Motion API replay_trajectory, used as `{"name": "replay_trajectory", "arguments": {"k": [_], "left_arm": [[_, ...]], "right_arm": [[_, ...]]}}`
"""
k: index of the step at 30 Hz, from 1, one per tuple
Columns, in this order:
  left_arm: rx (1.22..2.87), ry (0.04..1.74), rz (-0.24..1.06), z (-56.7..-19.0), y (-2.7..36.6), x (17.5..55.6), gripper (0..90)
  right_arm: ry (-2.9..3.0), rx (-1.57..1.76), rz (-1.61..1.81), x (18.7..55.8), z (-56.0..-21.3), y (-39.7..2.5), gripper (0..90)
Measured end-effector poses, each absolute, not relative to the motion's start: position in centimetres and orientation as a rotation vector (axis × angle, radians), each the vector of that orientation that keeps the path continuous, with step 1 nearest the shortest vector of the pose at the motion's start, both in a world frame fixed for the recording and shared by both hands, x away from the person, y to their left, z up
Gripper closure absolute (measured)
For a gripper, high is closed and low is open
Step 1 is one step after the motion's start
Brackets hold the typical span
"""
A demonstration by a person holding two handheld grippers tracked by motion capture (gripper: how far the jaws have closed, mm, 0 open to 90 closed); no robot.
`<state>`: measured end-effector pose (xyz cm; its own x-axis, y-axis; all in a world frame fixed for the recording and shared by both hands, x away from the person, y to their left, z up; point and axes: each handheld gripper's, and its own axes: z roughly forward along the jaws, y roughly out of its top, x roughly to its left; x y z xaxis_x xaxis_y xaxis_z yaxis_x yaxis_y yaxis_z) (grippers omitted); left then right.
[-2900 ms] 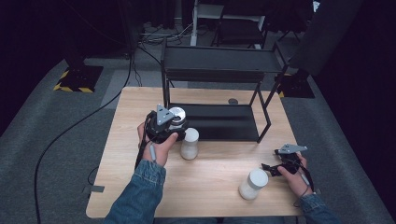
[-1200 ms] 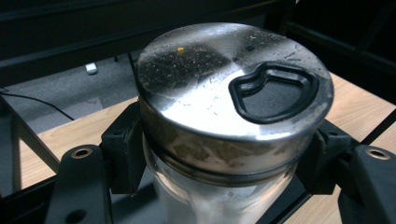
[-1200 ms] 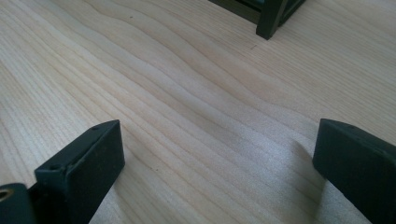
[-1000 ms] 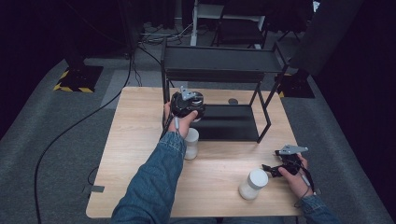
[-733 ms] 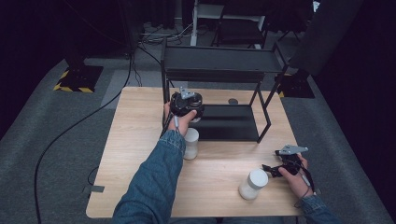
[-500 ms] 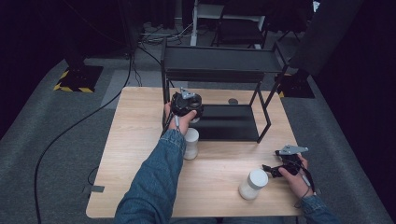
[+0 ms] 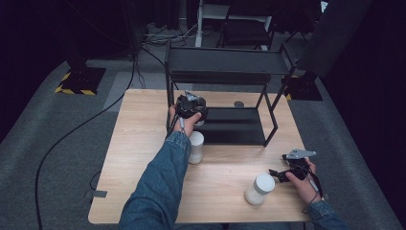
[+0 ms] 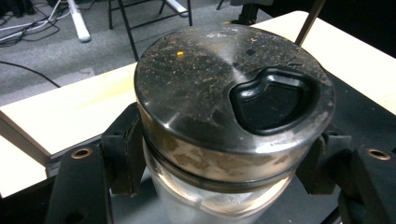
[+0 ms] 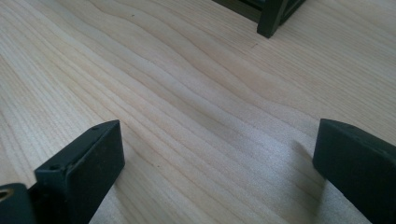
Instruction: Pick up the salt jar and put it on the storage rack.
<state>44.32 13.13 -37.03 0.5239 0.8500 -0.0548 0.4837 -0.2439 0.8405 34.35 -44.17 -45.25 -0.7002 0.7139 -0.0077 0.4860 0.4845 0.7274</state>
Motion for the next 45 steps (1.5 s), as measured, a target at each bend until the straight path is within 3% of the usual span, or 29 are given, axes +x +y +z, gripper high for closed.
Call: {"name": "replay_trajectory", "arguments": {"k": [45], "left_arm": [[2.088,1.127,0.434,-38.0,12.2,47.8,30.3]], "right_arm": [[2.432,1.003,1.047,34.3,-45.3,-44.3,1.6]]}}
